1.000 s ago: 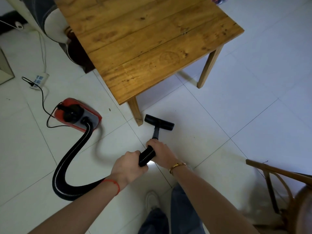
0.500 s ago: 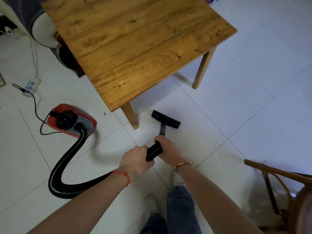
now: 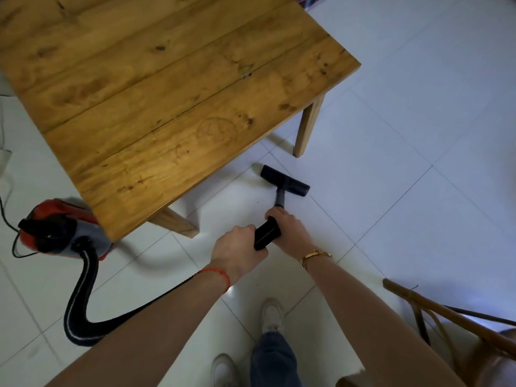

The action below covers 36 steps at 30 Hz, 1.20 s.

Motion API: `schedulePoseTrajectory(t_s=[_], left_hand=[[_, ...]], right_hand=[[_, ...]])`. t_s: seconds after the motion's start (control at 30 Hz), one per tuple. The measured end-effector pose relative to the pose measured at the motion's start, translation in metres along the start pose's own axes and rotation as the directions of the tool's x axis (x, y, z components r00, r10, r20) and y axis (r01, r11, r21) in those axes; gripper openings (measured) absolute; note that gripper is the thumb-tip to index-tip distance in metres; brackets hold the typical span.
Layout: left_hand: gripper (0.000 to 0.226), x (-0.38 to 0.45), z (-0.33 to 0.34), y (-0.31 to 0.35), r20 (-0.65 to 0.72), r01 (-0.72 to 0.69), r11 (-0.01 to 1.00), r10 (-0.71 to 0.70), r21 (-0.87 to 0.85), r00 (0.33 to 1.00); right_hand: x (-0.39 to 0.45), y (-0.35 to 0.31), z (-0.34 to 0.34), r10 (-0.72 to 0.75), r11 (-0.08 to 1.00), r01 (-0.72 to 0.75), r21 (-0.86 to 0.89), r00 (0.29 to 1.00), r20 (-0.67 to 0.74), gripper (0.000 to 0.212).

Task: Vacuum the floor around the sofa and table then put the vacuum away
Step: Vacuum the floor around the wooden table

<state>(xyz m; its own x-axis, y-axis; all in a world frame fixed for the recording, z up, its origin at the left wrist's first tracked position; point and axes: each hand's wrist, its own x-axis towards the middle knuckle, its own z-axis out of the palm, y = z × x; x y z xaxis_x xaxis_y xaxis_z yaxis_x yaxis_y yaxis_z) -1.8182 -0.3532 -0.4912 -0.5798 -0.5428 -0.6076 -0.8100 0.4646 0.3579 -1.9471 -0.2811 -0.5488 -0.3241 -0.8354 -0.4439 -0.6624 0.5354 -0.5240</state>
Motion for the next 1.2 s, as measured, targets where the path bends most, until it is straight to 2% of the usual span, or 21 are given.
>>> schedulePoseTrajectory(t_s=[0.3, 0.57, 0.8, 1.0, 1.2], left_hand=[[0.020, 0.060, -0.020, 0.043, -0.017, 0.018, 0.999, -0.018, -0.032, 1.000], [0.016, 0.058, -0.034, 0.026, -0.040, 0.039, 0.996, -0.042, -0.076, 0.998], [0.015, 0.007, -0.032, -0.027, -0.007, 0.037, 0.994, -0.038, -0.102, 0.999], [0.023, -0.059, -0.024, -0.090, 0.006, 0.050, 0.998, -0.050, -0.045, 0.999], [0.021, -0.124, -0.015, -0.152, 0.025, 0.068, 0.997, -0.068, -0.026, 0.997]], right_hand=[[0.049, 0.035, -0.050, -0.004, 1.000, 0.004, -0.024, 1.000, 0.003, 0.026], [0.061, 0.015, -0.050, -0.060, 0.997, 0.061, -0.047, 0.998, 0.021, 0.025], [0.030, -0.036, -0.010, -0.088, 0.994, 0.092, -0.061, 0.994, 0.068, 0.026], [-0.013, -0.092, 0.052, -0.099, 0.995, 0.100, -0.020, 0.992, 0.075, 0.025], [-0.058, -0.148, 0.114, -0.076, 0.997, 0.076, 0.009, 0.995, 0.066, 0.024]])
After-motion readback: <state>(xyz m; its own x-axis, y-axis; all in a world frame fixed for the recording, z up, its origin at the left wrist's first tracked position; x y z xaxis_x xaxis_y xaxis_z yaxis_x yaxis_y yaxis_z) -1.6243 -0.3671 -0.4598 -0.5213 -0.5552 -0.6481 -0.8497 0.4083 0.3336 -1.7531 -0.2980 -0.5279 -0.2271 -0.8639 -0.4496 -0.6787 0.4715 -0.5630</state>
